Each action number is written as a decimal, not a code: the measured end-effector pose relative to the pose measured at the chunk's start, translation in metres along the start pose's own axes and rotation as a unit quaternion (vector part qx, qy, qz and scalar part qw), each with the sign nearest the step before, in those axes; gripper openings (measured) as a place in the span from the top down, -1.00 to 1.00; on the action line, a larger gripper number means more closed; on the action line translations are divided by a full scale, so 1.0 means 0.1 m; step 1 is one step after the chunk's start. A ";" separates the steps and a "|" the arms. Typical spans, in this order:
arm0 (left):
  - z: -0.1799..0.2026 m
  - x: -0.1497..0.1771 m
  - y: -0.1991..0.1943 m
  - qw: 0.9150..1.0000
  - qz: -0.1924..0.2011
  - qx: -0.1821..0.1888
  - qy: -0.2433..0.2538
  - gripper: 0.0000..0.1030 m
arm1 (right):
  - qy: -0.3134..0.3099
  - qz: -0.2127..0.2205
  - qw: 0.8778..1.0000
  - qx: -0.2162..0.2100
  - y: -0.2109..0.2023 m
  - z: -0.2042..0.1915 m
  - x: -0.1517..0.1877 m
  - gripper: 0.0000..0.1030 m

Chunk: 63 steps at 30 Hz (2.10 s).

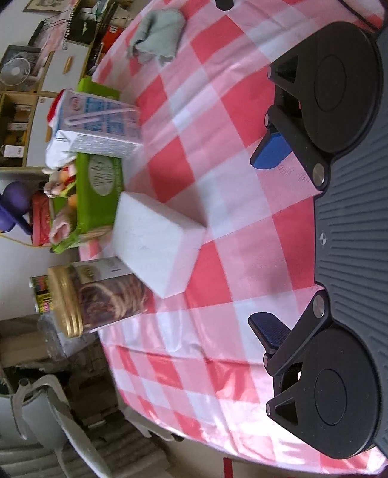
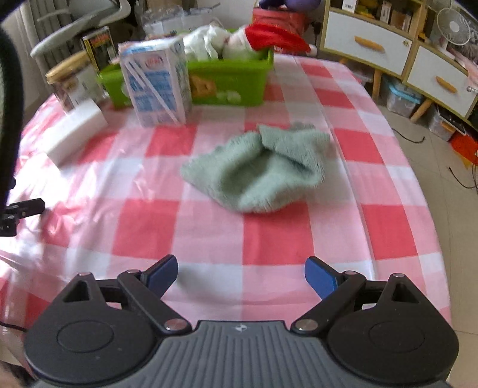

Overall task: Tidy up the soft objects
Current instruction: 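Grasp the white foam block with the left tool while the right grasps the green towel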

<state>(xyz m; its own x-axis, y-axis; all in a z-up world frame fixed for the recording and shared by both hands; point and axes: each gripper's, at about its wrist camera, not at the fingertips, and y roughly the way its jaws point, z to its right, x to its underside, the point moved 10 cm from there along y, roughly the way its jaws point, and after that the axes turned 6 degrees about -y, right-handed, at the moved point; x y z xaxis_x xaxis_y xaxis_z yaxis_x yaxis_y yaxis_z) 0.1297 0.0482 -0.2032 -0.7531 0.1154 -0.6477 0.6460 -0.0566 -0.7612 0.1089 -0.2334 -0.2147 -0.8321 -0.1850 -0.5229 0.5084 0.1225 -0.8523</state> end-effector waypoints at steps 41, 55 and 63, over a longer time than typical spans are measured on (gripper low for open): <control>-0.03 -0.54 0.38 0.997 0.066 -0.025 -0.026 -0.60 | 0.040 0.060 0.997 0.040 0.36 0.16 -0.51 -0.56; 0.00 -0.60 0.28 0.996 0.066 0.011 -0.054 0.04 | 0.024 0.082 0.996 0.023 0.28 0.10 -0.60 0.51; 0.10 -0.57 0.21 0.997 0.052 0.038 -0.048 0.07 | 0.030 0.084 0.996 -0.008 0.24 0.07 -0.64 1.00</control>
<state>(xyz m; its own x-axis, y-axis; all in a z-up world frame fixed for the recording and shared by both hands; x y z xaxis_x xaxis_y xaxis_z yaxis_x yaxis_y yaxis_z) 0.1854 0.0306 -0.1826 -0.6939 0.0096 -0.7200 0.7122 -0.1383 -0.6882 0.1763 -0.2256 -0.2020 -0.7478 -0.1021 -0.6560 0.6382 0.1618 -0.7527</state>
